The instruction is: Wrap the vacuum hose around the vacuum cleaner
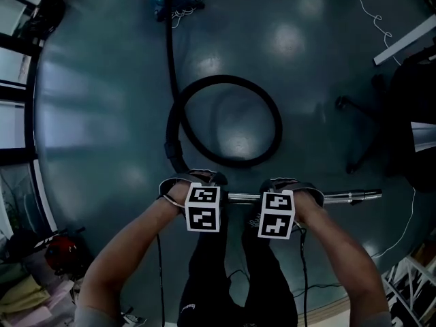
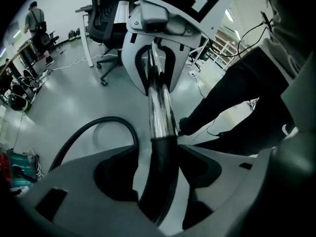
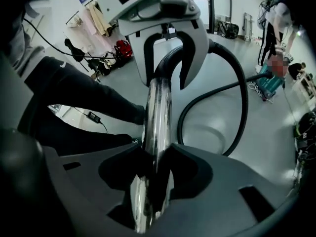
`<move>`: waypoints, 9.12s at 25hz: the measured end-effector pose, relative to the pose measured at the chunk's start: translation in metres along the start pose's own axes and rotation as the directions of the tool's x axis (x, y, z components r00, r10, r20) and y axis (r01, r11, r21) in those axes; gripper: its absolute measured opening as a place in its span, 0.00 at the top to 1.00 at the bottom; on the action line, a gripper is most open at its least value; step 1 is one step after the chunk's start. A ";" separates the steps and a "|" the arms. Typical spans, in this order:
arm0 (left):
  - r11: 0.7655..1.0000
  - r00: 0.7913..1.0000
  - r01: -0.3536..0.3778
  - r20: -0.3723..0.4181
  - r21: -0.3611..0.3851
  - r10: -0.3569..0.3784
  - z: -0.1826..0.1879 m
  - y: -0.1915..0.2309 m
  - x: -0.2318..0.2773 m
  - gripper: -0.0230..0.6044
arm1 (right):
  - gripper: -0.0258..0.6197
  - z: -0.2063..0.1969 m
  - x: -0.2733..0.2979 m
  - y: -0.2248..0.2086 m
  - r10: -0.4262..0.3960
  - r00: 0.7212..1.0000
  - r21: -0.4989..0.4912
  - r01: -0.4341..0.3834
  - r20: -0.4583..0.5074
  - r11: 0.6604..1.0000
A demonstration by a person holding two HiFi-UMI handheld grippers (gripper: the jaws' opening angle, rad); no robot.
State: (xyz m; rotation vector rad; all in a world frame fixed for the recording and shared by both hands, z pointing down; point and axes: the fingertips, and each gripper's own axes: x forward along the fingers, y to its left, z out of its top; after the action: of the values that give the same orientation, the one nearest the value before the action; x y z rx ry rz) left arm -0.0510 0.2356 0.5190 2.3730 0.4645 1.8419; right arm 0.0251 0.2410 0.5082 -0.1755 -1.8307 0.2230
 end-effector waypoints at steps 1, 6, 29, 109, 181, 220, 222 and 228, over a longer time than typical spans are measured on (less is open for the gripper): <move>1.000 0.999 0.013 0.029 -0.009 -0.013 0.001 0.001 0.001 0.55 | 0.70 0.011 -0.001 -0.004 0.004 1.000 -0.003 -0.004 0.013 1.000; 0.997 0.997 0.061 0.052 0.055 -0.064 -0.003 0.010 0.003 0.66 | 0.70 0.035 -0.006 -0.027 0.006 1.000 -0.015 -0.006 0.008 1.000; 0.953 0.975 0.065 0.222 -0.295 0.002 -0.136 0.084 -0.005 0.72 | 0.57 0.139 -0.061 -0.165 -0.402 0.879 0.468 0.251 0.258 0.847; 0.916 0.979 -0.189 -0.009 0.353 0.206 -0.153 0.577 -0.195 0.35 | 0.69 0.130 -0.085 -0.556 -0.145 0.967 0.526 0.013 0.210 0.851; -0.058 0.697 0.311 0.186 -0.949 0.692 -0.229 0.685 -0.088 0.71 | 0.58 0.175 0.029 -0.578 0.032 0.838 0.614 -0.424 0.545 0.666; 0.084 0.830 0.098 0.128 -0.992 0.542 -0.186 0.830 0.100 0.47 | 0.71 -0.036 0.224 -0.708 -0.243 0.900 0.681 -0.077 0.362 0.728; 0.138 0.828 0.079 0.143 -0.987 0.543 -0.185 0.832 0.097 0.47 | 0.71 -0.045 0.228 -0.716 -0.248 0.908 0.668 -0.045 0.337 0.743; 0.303 0.845 -0.022 0.144 -0.953 0.516 -0.193 0.827 0.101 0.47 | 0.71 -0.083 0.240 -0.744 -0.268 0.929 0.660 0.035 0.255 0.750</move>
State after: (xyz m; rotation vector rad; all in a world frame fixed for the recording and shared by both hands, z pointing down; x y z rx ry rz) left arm -0.0686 -0.5384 0.8818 1.8541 -0.9300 0.9953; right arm 0.0379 -0.4195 0.9349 0.5383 -1.9792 0.7982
